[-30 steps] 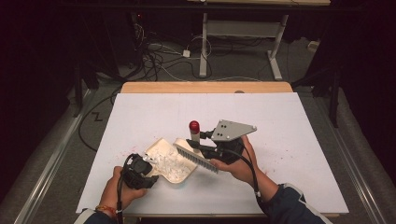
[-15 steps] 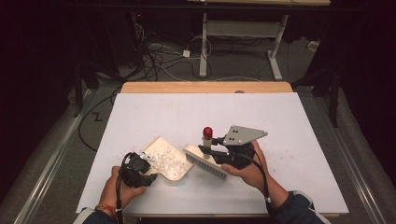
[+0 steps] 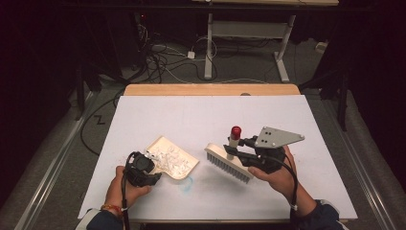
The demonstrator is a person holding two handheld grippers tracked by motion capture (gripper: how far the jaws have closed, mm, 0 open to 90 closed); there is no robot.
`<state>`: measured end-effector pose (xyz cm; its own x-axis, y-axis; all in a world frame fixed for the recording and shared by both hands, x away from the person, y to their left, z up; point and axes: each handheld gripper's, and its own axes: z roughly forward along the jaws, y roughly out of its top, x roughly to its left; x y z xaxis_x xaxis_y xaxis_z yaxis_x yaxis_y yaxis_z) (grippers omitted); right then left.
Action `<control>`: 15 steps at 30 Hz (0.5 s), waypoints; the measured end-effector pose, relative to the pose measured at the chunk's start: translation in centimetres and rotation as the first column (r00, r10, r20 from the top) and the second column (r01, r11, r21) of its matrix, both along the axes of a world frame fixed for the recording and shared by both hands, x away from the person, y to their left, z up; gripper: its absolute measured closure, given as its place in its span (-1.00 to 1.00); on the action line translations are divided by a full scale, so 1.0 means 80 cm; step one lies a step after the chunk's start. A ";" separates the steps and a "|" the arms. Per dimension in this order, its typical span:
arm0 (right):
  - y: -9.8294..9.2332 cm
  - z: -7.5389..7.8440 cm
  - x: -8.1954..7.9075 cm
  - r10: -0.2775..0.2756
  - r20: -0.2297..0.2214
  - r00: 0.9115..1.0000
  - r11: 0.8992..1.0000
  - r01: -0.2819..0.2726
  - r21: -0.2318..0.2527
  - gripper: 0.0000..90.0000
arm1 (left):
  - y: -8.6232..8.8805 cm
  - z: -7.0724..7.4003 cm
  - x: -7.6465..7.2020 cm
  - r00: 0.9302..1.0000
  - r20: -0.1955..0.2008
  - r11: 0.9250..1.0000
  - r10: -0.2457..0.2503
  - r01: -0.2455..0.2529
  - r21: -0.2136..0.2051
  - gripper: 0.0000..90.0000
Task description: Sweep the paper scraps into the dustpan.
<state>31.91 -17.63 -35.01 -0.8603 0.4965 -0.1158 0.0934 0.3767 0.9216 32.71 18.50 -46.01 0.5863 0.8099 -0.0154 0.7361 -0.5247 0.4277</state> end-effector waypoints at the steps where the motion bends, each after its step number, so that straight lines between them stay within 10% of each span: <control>1: -0.005 0.002 -0.001 -0.006 0.005 1.000 1.000 0.006 0.001 0.56 | 0.000 0.000 0.002 1.000 0.002 1.000 0.000 0.000 -0.004 0.41; 15: -0.076 0.011 -0.017 -0.064 -0.009 0.998 0.998 0.064 -0.001 0.56 | 0.001 -0.003 0.014 1.000 0.025 1.000 0.016 -0.015 -0.015 0.41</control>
<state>30.57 -23.68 -34.13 -0.8278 0.5504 -0.1088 0.1251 0.3701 0.9205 33.84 18.56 -46.24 0.5739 0.8188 -0.0129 0.7330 -0.5066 0.4540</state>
